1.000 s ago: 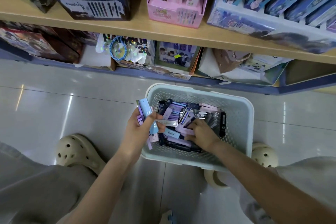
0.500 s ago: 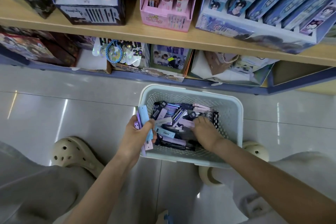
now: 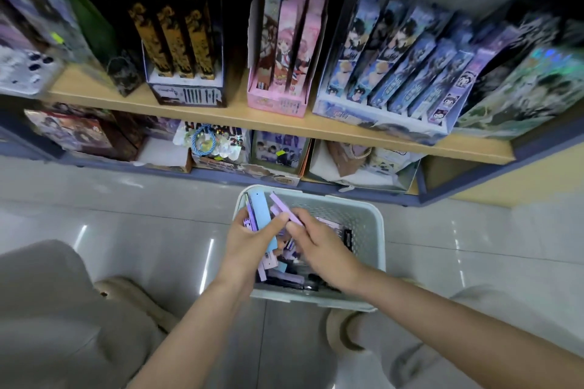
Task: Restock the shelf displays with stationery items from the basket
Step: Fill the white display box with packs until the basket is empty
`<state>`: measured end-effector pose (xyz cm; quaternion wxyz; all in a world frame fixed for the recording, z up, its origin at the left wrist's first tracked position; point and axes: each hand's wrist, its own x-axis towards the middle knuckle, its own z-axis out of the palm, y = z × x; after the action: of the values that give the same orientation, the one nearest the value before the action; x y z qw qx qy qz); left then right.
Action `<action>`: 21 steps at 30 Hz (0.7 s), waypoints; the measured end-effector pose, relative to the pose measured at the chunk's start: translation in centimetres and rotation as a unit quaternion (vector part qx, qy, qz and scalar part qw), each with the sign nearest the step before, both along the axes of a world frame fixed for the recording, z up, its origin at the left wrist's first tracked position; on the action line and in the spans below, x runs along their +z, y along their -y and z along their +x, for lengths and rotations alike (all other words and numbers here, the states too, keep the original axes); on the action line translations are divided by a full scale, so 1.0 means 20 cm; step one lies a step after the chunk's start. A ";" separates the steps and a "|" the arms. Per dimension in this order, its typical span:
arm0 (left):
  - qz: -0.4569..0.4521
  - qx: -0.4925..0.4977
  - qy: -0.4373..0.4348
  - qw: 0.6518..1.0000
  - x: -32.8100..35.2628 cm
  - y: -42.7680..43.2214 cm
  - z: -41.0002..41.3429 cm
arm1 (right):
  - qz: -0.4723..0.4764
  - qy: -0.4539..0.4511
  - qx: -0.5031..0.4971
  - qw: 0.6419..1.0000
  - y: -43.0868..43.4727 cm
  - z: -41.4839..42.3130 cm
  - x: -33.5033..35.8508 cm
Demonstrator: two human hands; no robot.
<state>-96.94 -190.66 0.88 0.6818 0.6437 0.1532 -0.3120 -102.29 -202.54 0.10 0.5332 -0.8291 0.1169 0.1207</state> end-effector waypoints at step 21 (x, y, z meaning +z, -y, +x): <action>-0.144 0.117 0.083 0.979 0.58 -0.17 0.20 | 0.025 0.135 -0.119 0.983 -0.01 0.16 0.64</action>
<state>-92.93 -187.22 12.54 0.8092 0.5405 0.1235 -0.1944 -99.00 -202.25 12.87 0.5756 -0.8042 0.1381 -0.0538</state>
